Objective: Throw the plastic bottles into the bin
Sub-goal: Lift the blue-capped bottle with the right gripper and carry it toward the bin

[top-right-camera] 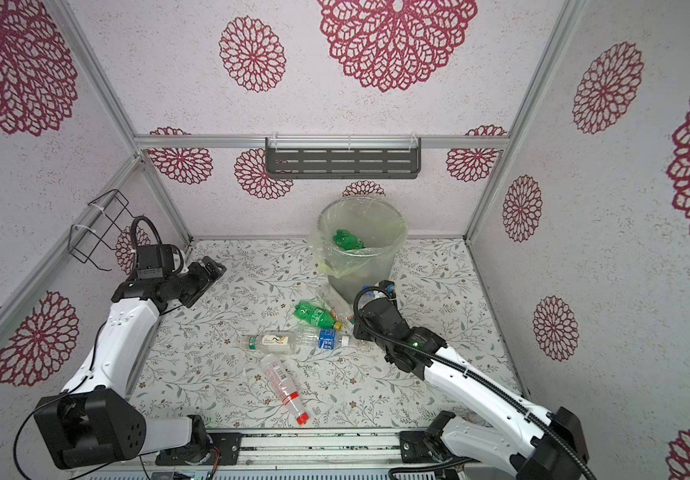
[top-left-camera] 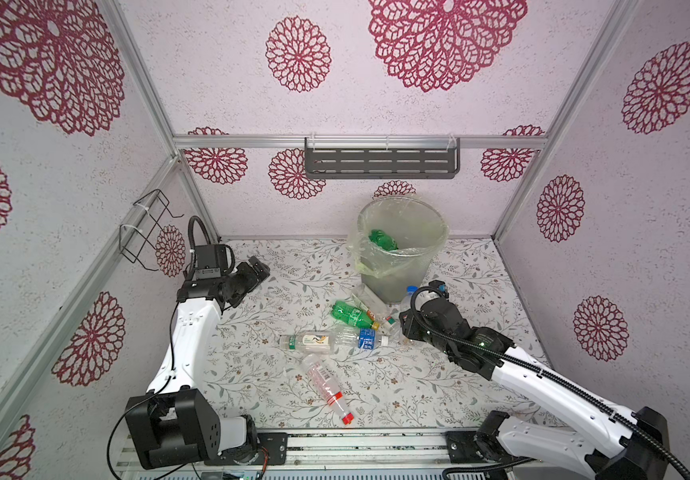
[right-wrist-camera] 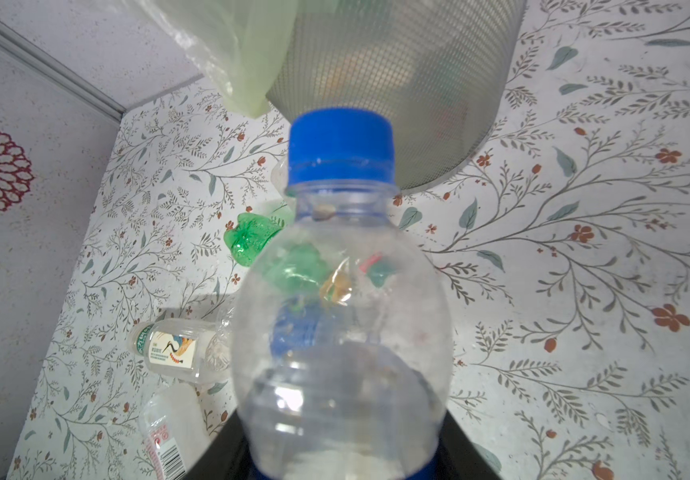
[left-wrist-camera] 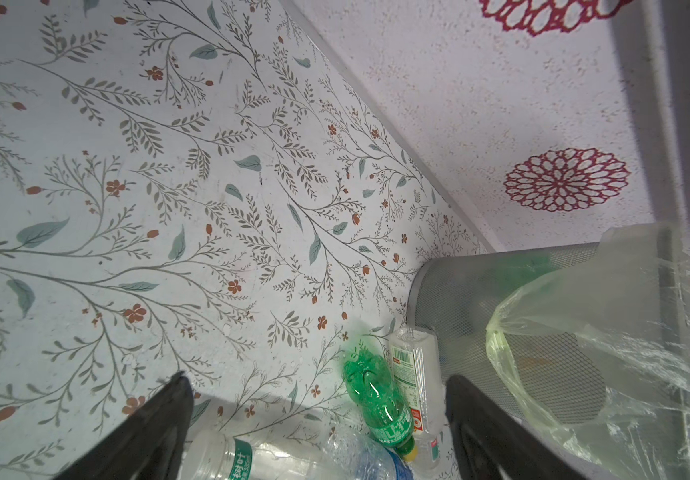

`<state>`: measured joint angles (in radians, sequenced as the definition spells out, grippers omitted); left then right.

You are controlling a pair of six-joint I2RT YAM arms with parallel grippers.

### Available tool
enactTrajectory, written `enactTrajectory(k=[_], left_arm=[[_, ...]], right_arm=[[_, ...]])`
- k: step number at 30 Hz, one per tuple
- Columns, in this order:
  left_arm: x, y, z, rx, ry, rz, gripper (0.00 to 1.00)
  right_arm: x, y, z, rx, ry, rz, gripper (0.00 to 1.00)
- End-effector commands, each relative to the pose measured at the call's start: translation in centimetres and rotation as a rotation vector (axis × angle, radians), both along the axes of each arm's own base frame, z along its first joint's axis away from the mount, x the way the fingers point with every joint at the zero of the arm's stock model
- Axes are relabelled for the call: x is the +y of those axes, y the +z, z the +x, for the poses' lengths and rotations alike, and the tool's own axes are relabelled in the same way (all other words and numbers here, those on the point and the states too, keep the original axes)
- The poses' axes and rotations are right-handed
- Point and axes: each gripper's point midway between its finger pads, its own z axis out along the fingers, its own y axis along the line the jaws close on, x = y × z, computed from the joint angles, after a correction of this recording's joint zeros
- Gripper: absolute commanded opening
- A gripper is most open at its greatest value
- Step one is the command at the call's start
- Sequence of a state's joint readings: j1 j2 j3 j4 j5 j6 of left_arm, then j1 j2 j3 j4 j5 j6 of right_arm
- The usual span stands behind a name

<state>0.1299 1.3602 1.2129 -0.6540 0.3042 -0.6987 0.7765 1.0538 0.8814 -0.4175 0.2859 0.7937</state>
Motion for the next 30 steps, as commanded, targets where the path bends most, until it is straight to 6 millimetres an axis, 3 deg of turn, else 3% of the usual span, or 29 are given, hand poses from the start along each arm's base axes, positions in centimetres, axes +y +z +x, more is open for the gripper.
enactTrajectory(k=[1,5,9,19,25,30], left_arm=[[-0.6,0.1,0.7,0.008,-0.053,-0.03,0.97],[-1.7,1.1,1.7,-0.019,-0.097,-0.092,0.97],[-1.5,1.4,2.1,-0.024,-0.095,-0.078,0.97],[-1.7,-1.2,1.1,0.019,-0.095,-0.09,0.97],[-1.5,-1.2,0.8,0.019,-0.091,-0.075,0.97],[-1.5,-1.4,0.8,0.026,-0.091,-0.08,0.97]], right_arm=[[-1.5,2.6,0.7,-0.055,-0.041,0.013,0.49],[-3.0,3.7,1.2,-0.075,-0.081,0.028,0.49],[-4.6,5.9,1.8,-0.116,-0.122,0.04,0.48],[-5.9,11.0,3.8,-0.203,-0.147,0.046,0.48],[-6.2,12.1,4.5,-0.23,-0.153,0.05,0.48],[-7.2,12.0,3.2,-0.248,-0.163,0.065,0.48]])
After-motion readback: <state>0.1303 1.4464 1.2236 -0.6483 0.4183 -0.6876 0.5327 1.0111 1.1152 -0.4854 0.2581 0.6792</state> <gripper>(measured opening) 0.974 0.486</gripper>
